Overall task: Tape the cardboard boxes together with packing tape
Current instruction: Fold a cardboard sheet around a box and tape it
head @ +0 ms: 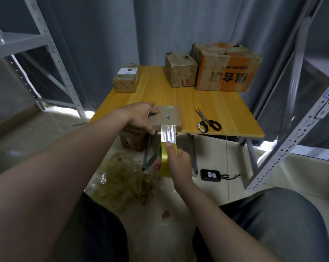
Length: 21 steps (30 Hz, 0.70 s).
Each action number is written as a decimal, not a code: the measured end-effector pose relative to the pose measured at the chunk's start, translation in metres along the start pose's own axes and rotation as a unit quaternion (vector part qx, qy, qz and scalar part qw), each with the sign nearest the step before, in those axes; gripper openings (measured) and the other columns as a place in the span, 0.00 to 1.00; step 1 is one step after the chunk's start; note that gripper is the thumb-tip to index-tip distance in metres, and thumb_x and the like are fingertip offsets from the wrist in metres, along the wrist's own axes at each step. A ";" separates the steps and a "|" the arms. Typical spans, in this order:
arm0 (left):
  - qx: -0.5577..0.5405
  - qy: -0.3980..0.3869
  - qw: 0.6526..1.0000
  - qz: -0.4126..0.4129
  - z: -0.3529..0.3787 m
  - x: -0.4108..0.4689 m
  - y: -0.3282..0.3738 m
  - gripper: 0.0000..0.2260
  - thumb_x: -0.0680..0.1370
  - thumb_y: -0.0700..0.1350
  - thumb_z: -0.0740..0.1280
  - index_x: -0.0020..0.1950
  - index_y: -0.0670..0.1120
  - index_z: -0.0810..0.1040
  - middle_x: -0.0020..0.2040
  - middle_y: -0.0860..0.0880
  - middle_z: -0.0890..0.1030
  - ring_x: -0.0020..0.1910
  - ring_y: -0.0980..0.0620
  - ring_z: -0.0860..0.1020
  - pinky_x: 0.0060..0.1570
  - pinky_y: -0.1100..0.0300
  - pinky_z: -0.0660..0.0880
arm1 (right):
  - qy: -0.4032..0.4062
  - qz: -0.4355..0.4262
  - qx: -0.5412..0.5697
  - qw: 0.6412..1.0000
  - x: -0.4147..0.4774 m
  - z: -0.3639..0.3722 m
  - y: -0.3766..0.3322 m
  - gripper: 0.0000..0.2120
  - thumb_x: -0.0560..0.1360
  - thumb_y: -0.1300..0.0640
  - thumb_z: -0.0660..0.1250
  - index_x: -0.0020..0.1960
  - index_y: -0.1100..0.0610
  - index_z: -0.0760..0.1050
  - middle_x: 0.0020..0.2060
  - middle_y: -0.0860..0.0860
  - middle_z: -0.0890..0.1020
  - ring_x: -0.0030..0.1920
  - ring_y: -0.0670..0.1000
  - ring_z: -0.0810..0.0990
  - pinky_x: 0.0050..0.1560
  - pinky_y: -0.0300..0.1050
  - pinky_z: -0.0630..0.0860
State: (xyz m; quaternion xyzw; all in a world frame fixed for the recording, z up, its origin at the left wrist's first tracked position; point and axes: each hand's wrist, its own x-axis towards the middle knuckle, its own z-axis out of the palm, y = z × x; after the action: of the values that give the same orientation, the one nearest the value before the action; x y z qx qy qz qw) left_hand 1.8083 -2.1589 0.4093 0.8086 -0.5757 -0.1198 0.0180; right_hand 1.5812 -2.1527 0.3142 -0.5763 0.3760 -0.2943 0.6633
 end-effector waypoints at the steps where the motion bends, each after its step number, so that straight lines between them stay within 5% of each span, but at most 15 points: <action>1: 0.004 -0.004 1.000 -0.005 0.001 0.001 -0.003 0.48 0.70 0.60 0.79 0.84 0.51 0.60 0.84 0.49 0.57 0.80 0.43 0.60 0.76 0.47 0.64 | 0.001 0.003 0.006 1.000 0.000 0.002 0.001 0.18 0.85 0.46 0.62 0.43 0.55 0.80 0.31 0.54 0.86 0.30 0.49 0.86 0.27 0.35 0.76; 3: 0.027 0.000 0.999 -0.022 0.005 0.002 -0.006 0.48 0.70 0.63 0.77 0.84 0.57 0.57 0.84 0.50 0.55 0.80 0.41 0.56 0.76 0.39 0.62 | -0.007 0.022 0.021 1.000 0.003 0.007 0.000 0.17 0.85 0.46 0.62 0.47 0.57 0.79 0.31 0.54 0.86 0.30 0.50 0.86 0.26 0.35 0.76; 6: 0.074 0.016 0.995 -0.059 0.011 -0.003 0.003 0.46 0.71 0.67 0.74 0.83 0.64 0.53 0.69 0.47 0.62 0.71 0.41 0.59 0.68 0.36 0.64 | -0.026 0.051 0.022 0.998 0.007 0.009 -0.002 0.14 0.85 0.46 0.61 0.52 0.56 0.77 0.36 0.55 0.88 0.34 0.51 0.87 0.29 0.37 0.76; 10: 0.030 0.060 0.995 -0.077 0.016 -0.023 0.016 0.40 0.74 0.55 0.73 0.82 0.59 0.56 0.68 0.44 0.66 0.72 0.38 0.64 0.74 0.32 0.52 | -0.006 0.086 -0.001 0.996 0.013 0.007 -0.001 0.10 0.84 0.45 0.62 0.48 0.50 0.74 0.33 0.45 0.87 0.34 0.44 0.83 0.34 0.42 0.72; 12: -0.049 0.170 0.978 -0.112 0.025 -0.041 0.026 0.28 0.76 0.49 0.70 0.76 0.53 0.66 0.68 0.46 0.70 0.70 0.41 0.66 0.71 0.36 0.64 | 0.006 0.099 0.002 0.995 0.015 0.006 -0.002 0.11 0.83 0.45 0.63 0.46 0.49 0.73 0.30 0.41 0.85 0.35 0.44 0.81 0.36 0.44 0.73; 14: -0.148 0.268 0.936 -0.173 0.040 -0.060 0.039 0.12 0.78 0.48 0.67 0.62 0.51 0.73 0.59 0.49 0.77 0.61 0.43 0.74 0.56 0.45 0.75 | 0.011 0.100 0.004 0.995 0.017 0.006 -0.003 0.11 0.83 0.44 0.63 0.45 0.49 0.74 0.32 0.44 0.86 0.43 0.50 0.82 0.46 0.50 0.79; 15: -0.227 0.253 0.919 -0.199 0.047 -0.068 0.047 0.06 0.80 0.50 0.66 0.55 0.51 0.74 0.54 0.49 0.79 0.55 0.44 0.77 0.50 0.48 0.76 | 0.015 0.101 0.003 0.995 0.017 0.006 -0.004 0.12 0.82 0.44 0.64 0.45 0.50 0.75 0.33 0.46 0.86 0.46 0.53 0.82 0.54 0.55 0.80; 17: -0.398 0.130 0.881 -0.220 0.063 -0.077 0.064 0.08 0.82 0.55 0.65 0.50 0.51 0.75 0.47 0.49 0.81 0.47 0.46 0.81 0.45 0.50 0.78 | 0.024 0.105 -0.015 0.994 0.017 0.004 -0.005 0.13 0.82 0.43 0.65 0.48 0.53 0.78 0.36 0.48 0.85 0.49 0.55 0.81 0.59 0.57 0.78; 21: -0.563 -0.007 0.795 -0.225 0.082 -0.080 0.078 0.14 0.84 0.60 0.61 0.65 0.55 0.76 0.49 0.42 0.80 0.47 0.43 0.81 0.41 0.51 0.80 | 0.009 0.115 -0.064 0.991 0.021 0.001 -0.010 0.20 0.81 0.39 0.63 0.59 0.55 0.77 0.47 0.52 0.81 0.48 0.53 0.79 0.48 0.50 0.73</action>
State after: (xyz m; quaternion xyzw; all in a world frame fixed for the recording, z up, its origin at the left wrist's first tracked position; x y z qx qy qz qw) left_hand 1.6941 -2.1017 0.3565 0.7616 -0.2083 -0.4294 0.4385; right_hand 1.5939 -2.1707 0.3210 -0.5674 0.4641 -0.1966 0.6512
